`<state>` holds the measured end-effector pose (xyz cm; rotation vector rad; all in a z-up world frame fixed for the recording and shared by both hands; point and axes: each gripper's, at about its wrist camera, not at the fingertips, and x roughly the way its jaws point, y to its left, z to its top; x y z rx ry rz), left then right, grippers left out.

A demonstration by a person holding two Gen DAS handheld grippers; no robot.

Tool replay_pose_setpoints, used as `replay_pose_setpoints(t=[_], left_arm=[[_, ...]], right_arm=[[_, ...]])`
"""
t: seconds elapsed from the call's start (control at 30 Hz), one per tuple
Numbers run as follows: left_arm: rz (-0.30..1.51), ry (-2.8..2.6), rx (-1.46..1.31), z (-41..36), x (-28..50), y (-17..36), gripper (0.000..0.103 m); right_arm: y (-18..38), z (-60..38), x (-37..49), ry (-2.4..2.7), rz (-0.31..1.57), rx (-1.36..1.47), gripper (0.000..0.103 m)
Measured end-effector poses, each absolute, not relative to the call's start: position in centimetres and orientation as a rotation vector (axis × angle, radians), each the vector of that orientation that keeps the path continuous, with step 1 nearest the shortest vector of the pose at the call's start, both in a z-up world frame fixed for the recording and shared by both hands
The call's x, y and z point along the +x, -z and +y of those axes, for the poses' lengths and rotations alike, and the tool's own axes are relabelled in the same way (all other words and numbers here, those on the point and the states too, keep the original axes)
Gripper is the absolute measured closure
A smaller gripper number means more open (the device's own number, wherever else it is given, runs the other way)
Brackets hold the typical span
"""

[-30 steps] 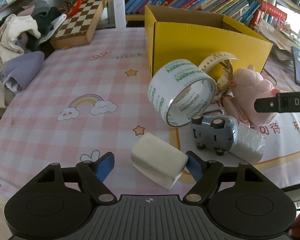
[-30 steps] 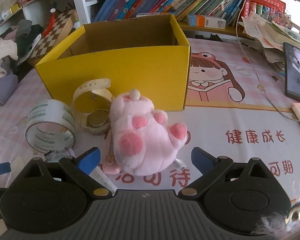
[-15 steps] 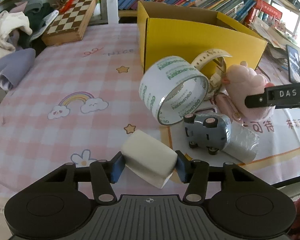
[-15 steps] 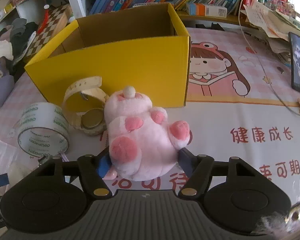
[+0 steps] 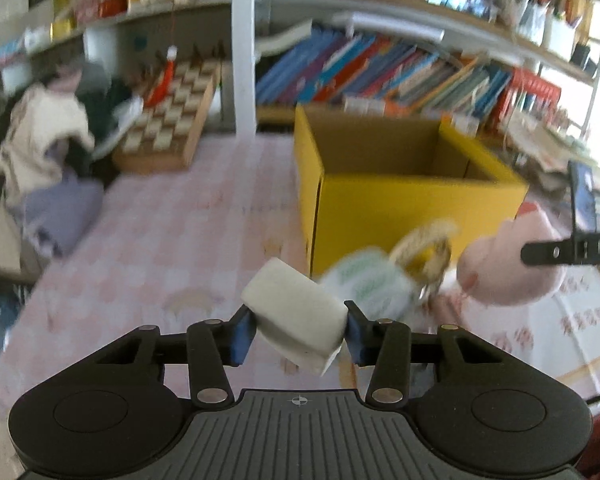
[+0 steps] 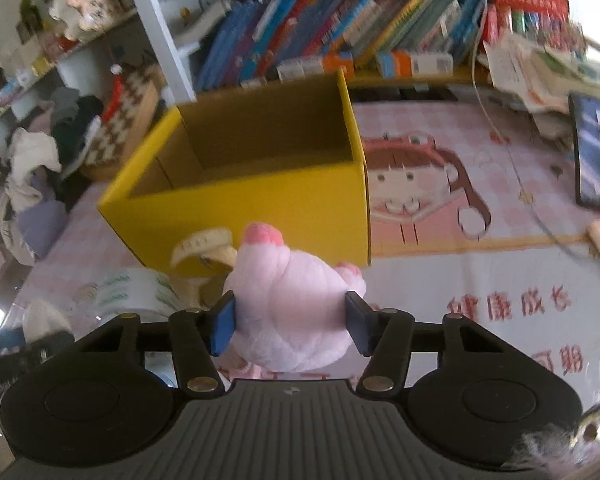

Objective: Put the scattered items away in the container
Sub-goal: 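Close the left tool on the eraser while the right tool grips the pig, then carry eraser and pig into the yellow box and open both tools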

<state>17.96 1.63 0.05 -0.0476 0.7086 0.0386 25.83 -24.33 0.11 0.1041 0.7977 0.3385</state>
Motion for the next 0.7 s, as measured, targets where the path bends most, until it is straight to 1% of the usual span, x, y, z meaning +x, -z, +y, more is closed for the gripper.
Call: replay_pose_setpoints(t=[0.13,0.5,0.7], left_arm=[[0.625,-0.016,-0.033,1.0,19.0,-2.2,0.059],[0.507,0.068,-0.006,-1.4,22.2,-5.2,0.059],[0.485,0.101,0.023,-2.3,24.2,-6.1,0.059]], right_arm=[[-1.8,-24.6,25.4,-0.361,0.723,0.087,0.051],[-6.4,-25.1,25.4,-0.405,0.518,0.06,0.05],[-6.9,-24.6,27.8,-0.421,0.497,0.05,0.05]])
